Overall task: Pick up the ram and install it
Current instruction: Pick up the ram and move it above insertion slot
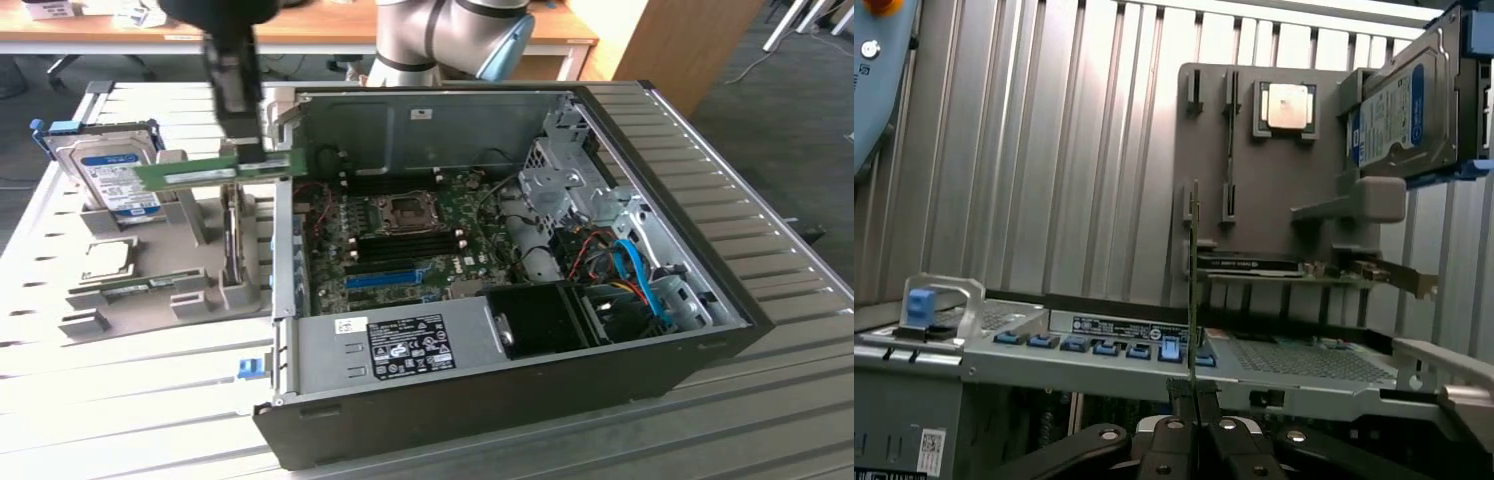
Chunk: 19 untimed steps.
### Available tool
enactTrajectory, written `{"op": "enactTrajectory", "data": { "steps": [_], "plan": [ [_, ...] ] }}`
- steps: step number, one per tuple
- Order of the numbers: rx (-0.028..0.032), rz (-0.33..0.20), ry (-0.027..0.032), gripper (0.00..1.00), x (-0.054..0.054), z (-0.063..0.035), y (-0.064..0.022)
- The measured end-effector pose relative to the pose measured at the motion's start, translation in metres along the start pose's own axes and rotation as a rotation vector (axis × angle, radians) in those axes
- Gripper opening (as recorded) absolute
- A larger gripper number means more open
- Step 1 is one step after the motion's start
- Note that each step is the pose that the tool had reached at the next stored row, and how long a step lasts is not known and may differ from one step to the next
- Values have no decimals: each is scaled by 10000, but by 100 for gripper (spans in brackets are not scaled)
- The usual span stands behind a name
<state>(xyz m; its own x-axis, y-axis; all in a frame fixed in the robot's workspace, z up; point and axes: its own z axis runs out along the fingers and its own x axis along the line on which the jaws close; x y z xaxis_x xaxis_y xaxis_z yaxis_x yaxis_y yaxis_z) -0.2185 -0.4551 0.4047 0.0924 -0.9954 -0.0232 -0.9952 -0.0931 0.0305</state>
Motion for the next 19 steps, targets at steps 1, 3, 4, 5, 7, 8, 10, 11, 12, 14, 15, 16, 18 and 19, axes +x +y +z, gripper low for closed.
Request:
{"op": "enactTrajectory", "data": {
  "steps": [1, 3, 4, 5, 7, 8, 10, 11, 12, 14, 15, 16, 18, 19],
  "plan": [
    [-1, -1, 0, 12, 4, -1, -41],
    [-3, 2, 0, 12, 12, -4, -129],
    [-4, 1, 0, 12, 16, -6, -173],
    [-5, 0, 1, 12, 20, -7, -217],
    [-7, 2, 0, 12, 28, -10, -301],
    [-8, 2, 0, 12, 32, -11, -349],
    [-11, 0, 0, 12, 41, -14, -439],
    [-12, 2, 0, 12, 45, -16, -483],
    [-13, 2, 1, 12, 49, -17, -526],
    [-16, 0, 1, 12, 57, -21, -612],
    [-17, 2, 1, 12, 61, -22, -657],
    [-17, 2, 0, 12, 65, -23, -699],
    [-19, 0, 1, 12, 73, -26, -781],
    [-20, 2, 1, 12, 76, -27, -821]
  ]
}}
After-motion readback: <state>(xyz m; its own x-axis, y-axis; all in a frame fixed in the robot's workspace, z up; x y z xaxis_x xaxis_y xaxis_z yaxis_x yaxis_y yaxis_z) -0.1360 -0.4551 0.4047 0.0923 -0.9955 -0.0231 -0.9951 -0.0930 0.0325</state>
